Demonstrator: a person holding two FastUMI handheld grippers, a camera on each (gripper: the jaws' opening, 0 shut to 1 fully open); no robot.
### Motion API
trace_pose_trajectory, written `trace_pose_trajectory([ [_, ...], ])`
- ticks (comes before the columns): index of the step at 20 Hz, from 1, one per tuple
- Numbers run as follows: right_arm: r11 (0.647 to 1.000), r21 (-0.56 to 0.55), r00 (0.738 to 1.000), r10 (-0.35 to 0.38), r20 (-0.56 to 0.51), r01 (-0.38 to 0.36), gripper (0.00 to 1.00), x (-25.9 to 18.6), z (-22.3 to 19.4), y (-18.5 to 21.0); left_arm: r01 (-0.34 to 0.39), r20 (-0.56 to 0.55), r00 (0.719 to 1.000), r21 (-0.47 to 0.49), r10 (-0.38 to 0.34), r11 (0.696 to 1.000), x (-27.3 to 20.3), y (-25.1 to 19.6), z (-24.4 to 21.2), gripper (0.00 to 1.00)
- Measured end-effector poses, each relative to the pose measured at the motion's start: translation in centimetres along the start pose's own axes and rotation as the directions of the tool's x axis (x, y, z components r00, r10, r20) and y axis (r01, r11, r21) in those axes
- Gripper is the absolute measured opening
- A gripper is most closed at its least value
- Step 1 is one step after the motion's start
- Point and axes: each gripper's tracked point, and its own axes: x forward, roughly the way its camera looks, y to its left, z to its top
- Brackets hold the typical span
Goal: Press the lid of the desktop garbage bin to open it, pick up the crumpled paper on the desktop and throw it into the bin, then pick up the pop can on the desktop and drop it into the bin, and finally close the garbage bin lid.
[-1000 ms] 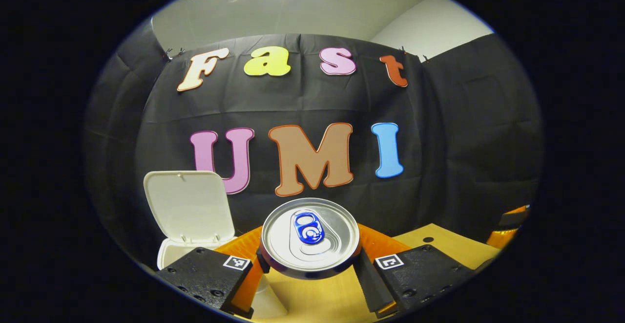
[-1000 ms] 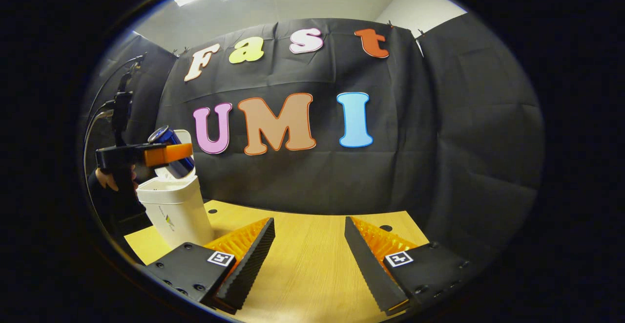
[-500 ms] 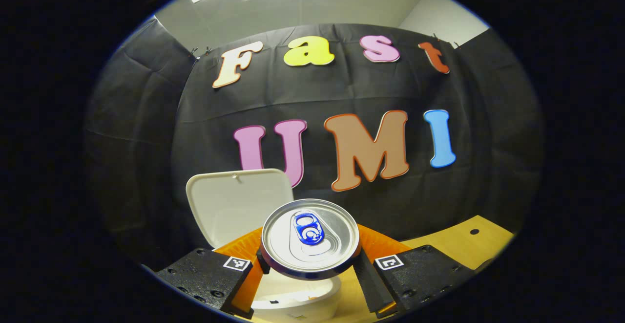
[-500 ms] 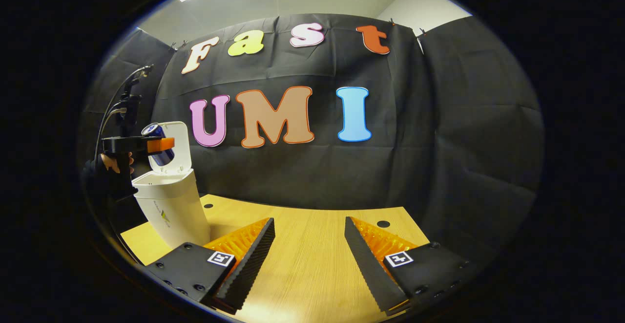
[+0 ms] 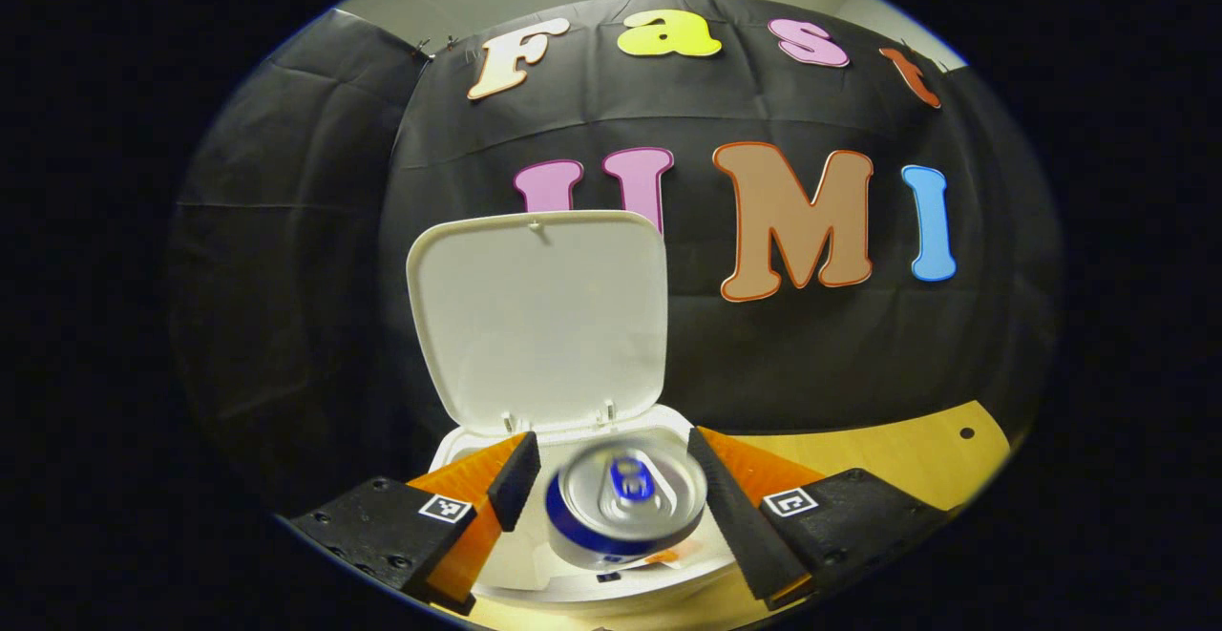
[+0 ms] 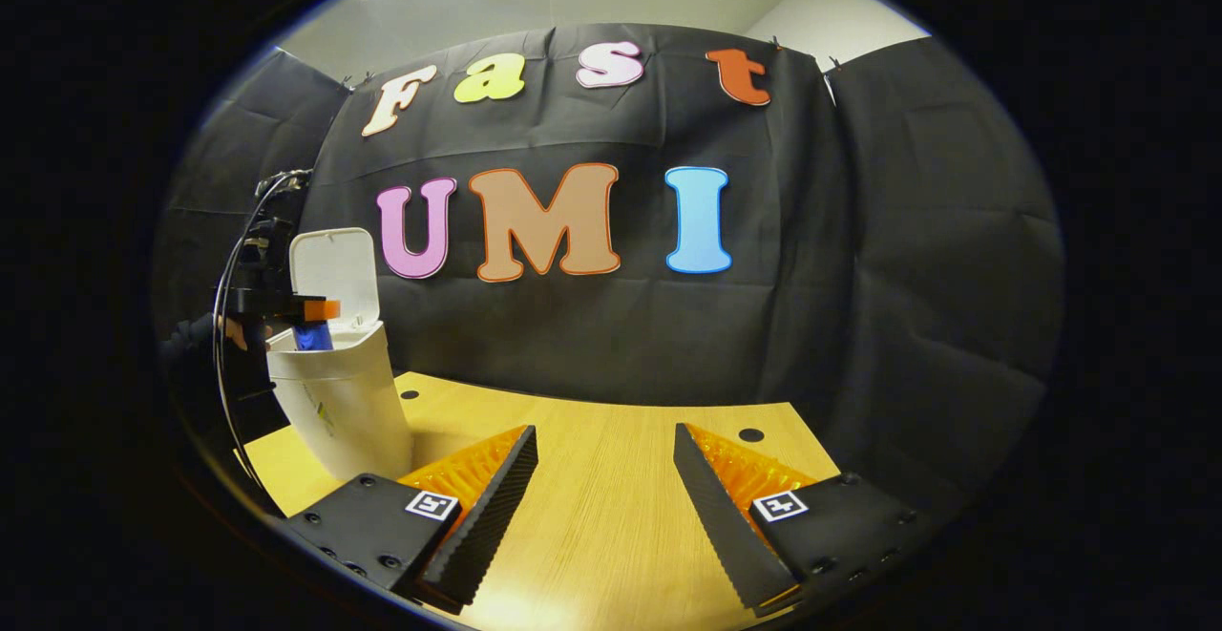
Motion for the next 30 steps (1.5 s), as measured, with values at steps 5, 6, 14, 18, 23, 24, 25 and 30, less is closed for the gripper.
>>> trace_pose_trajectory([
  [5,1.0,0.001,1.0,-0.007,-0.002,0.007,0.92,-0.2,-0.3,-0.2,0.014,0.105,0.994,0.012,-0.016,1.0,-0.5,-0.2,5.4,0.95],
  [6,1.0,0.0,1.0,-0.009,-0.002,0.009,0.96,-0.1,-0.2,-0.1,0.021,0.129,0.991,0.014,-0.023,1.0,-0.6,-0.4,6.8,0.99],
  [14,1.0,0.015,1.0,-0.027,0.001,0.027,0.96,0.0,-0.2,-0.6,0.025,0.26,0.965,-0.035,-0.015,0.999,1.9,2.0,17.8,0.94],
  [18,0.998,0.038,0.999,-0.05,-0.004,0.05,0.96,0.1,-0.5,-1.2,0.0,0.221,0.975,-0.069,0.015,0.998,5.7,4.5,19.0,0.99],
  [23,0.997,0.039,0.998,-0.065,-0.021,0.066,0.96,0.1,-1.1,-1.6,0.011,0.089,0.996,-0.019,-0.009,1.0,9.8,4.7,16.3,0.92],
  [24,0.997,0.038,0.998,-0.063,-0.024,0.064,0.96,0.2,-1.1,-1.6,0.021,0.057,0.998,-0.014,-0.02,1.0,10.0,4.3,15.2,0.92],
  [25,0.998,0.035,0.998,-0.059,-0.025,0.06,0.96,0.3,-1.0,-1.4,0.035,0.029,0.999,-0.019,-0.034,0.999,10.0,3.9,14.5,0.92],
  [30,0.999,0.019,0.999,-0.03,-0.024,0.03,0.96,0.9,-0.6,-0.8,0.044,0.044,0.998,-0.052,-0.042,0.998,8.1,3.4,14.0,0.93],
])
